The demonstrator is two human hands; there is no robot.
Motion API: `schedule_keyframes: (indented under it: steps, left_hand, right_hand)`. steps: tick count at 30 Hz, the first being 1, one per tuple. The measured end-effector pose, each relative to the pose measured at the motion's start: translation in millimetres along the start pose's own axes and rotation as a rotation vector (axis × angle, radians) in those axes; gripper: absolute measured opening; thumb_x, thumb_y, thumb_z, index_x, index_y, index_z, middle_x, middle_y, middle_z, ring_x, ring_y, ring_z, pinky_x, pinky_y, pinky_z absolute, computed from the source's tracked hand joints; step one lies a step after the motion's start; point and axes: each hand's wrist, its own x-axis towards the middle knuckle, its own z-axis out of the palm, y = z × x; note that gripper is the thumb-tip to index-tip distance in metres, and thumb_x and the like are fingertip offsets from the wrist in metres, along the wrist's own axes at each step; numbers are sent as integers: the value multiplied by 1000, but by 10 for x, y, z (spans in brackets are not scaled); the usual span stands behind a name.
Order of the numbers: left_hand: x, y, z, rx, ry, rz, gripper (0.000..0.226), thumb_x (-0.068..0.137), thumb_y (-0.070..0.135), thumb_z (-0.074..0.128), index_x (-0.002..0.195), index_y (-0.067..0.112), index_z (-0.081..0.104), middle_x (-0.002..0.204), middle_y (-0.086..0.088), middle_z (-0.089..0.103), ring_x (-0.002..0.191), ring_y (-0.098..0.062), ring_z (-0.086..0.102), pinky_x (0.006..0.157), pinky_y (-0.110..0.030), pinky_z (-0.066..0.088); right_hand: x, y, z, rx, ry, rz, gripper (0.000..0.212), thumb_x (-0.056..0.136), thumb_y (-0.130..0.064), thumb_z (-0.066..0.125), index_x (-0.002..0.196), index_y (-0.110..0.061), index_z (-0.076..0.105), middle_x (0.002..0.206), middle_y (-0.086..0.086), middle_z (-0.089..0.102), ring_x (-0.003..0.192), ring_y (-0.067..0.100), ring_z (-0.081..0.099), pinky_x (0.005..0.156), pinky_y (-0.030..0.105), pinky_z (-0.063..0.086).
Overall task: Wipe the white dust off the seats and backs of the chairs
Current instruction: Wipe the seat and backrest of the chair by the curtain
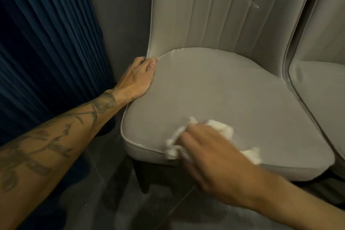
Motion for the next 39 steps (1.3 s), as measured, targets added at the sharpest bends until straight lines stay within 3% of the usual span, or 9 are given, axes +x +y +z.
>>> schedule_keyframes:
  steps: [5, 10, 13, 18, 22, 24, 29, 35, 39]
  left_hand:
    - [8, -7, 3, 24, -2, 2, 51, 112, 48, 21, 154, 31, 46, 159, -5, 37, 144, -27, 41, 123, -40, 29]
    - [35, -44, 31, 20, 6, 16, 51, 112, 48, 20, 153, 32, 46, 160, -6, 36, 144, -26, 40, 121, -33, 27]
    - [47, -62, 48, 14, 11, 15, 51, 112, 50, 19, 153, 33, 46, 159, -5, 36, 144, -25, 40, 119, -32, 27]
    - [39, -45, 42, 10, 5, 6, 52, 112, 49, 19, 154, 33, 45, 160, -5, 36, 146, -25, 38, 124, -37, 26]
    - [2, -3, 15, -3, 8, -9, 52, 112, 48, 20, 154, 31, 46, 160, -4, 37, 146, -24, 39, 124, -37, 27]
    - [-5, 10, 8, -6, 2, -12, 52, 113, 47, 20, 155, 31, 45, 160, -4, 36, 145, -24, 39, 124, -39, 28]
    - [-19, 13, 8, -9, 2, -24, 53, 112, 50, 18, 155, 34, 43, 162, -1, 33, 145, -26, 39, 122, -45, 30]
    - [17, -23, 25, -24, 18, -19, 51, 112, 50, 19, 154, 36, 44, 160, 1, 33, 142, -25, 42, 121, -42, 33]
    - [8, -27, 36, -47, 5, 1, 51, 112, 48, 18, 155, 34, 43, 161, -3, 32, 145, -26, 39, 123, -45, 30]
  right_hand:
    - [-23, 3, 46, -1, -28, -81, 15, 105, -29, 44, 102, -17, 53, 103, 1, 48, 88, 20, 41, 84, 33, 36]
    - [-861, 649, -381, 54, -27, 156, 22, 104, -33, 41, 113, -27, 60, 114, -11, 54, 105, 13, 55, 93, 37, 44]
    - [-1001, 781, -461, 45, 35, 253, 31, 104, -39, 37, 106, -21, 61, 109, -5, 58, 102, 20, 59, 88, 44, 47]
    - [-313, 249, -134, 34, 25, 93, 24, 104, -32, 40, 107, -17, 59, 106, 0, 53, 97, 22, 52, 98, 38, 40]
    - [319, -171, 66, 1, -37, -193, 15, 104, -32, 45, 101, -19, 54, 102, -1, 50, 87, 15, 41, 87, 27, 30]
    - [423, -35, 22, 52, -59, -162, 14, 104, -33, 46, 99, -21, 50, 101, -3, 49, 85, 13, 42, 85, 26, 33]
    - [726, 383, 0, 46, 94, 180, 19, 104, -31, 44, 93, -15, 45, 100, 5, 52, 92, 25, 49, 85, 38, 37]
    - [938, -219, 171, 47, 36, -63, 13, 98, -31, 54, 101, -18, 54, 101, 0, 54, 83, 13, 43, 79, 22, 28]
    - [544, 14, 24, 68, -52, -96, 10, 103, -32, 49, 99, -23, 51, 103, -5, 48, 87, 15, 44, 87, 30, 40]
